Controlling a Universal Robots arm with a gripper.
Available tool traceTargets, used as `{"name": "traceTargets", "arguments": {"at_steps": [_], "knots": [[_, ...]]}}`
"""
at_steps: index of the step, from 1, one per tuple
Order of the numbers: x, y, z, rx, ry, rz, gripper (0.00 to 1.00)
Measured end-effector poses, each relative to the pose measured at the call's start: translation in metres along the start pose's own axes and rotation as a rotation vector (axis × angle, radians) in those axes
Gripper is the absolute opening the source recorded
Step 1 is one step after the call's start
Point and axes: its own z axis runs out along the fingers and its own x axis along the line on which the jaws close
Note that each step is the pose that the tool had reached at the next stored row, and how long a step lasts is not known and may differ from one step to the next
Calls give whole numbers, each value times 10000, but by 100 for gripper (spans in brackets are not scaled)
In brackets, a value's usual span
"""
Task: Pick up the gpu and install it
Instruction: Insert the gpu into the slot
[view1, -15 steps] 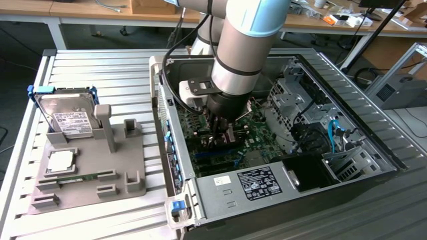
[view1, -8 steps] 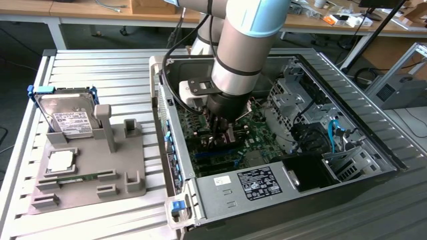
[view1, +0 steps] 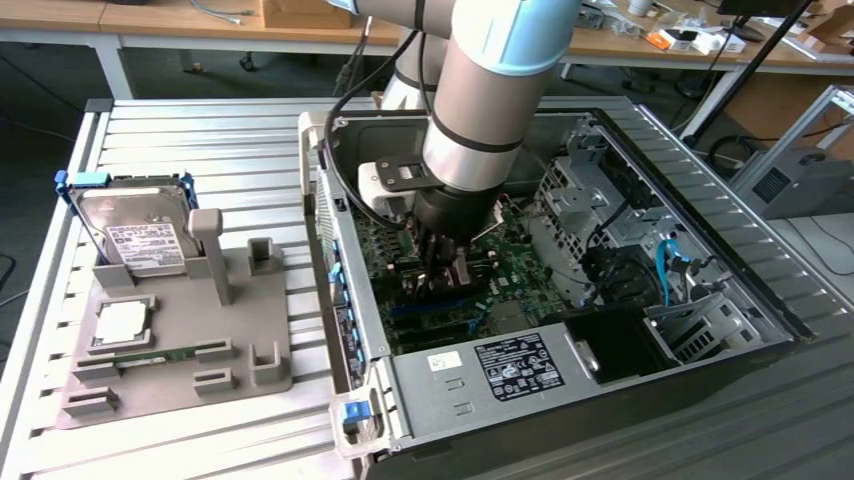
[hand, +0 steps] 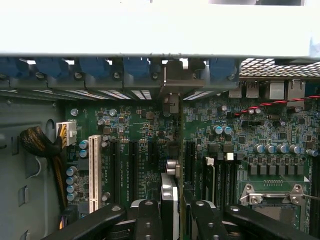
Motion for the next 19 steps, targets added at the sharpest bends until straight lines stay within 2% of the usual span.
{"name": "traceTargets", "arguments": {"at_steps": [13, 19], "knots": [[0, 0, 3, 0, -1, 0, 27], [0, 1, -37, 3, -4, 0, 27]]}}
